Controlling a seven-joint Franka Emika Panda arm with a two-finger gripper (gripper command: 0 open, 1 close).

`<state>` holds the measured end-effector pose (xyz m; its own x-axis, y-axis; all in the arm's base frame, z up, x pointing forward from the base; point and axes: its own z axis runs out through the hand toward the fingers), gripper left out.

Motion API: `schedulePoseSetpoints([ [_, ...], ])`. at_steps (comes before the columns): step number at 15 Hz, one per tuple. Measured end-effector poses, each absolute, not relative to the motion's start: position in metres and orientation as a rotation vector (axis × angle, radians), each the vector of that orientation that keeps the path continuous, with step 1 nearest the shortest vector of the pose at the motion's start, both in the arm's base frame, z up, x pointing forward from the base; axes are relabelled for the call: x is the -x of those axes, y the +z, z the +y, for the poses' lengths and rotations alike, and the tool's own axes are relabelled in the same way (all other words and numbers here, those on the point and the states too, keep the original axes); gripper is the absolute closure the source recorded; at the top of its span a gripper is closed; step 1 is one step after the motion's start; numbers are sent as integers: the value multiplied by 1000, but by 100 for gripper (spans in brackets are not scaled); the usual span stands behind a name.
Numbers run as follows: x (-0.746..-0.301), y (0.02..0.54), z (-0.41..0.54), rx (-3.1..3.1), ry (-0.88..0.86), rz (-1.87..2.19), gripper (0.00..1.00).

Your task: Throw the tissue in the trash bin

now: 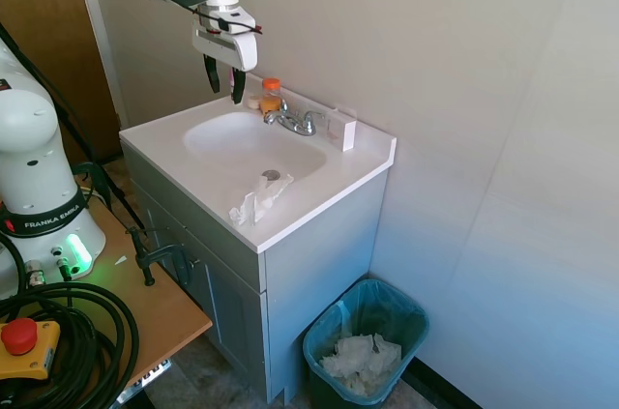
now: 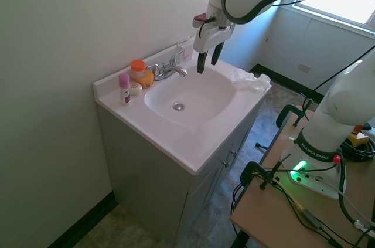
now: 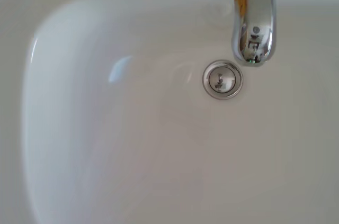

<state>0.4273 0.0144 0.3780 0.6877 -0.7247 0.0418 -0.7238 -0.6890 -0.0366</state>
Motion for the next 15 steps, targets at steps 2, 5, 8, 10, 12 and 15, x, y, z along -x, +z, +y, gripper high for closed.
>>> schedulePoseSetpoints([
  [2, -426, 376, 13, 2877, -70, 1232, 0],
  [5, -415, 362, -13, 2888, -127, 1270, 0],
  [8, -385, 353, -69, 2851, -202, 1390, 0],
  [10, -365, 358, -109, 2817, -230, 1458, 0],
  [12, -350, 362, -150, 2788, -239, 1519, 0],
  [15, -334, 345, -185, 2776, -165, 1581, 0],
])
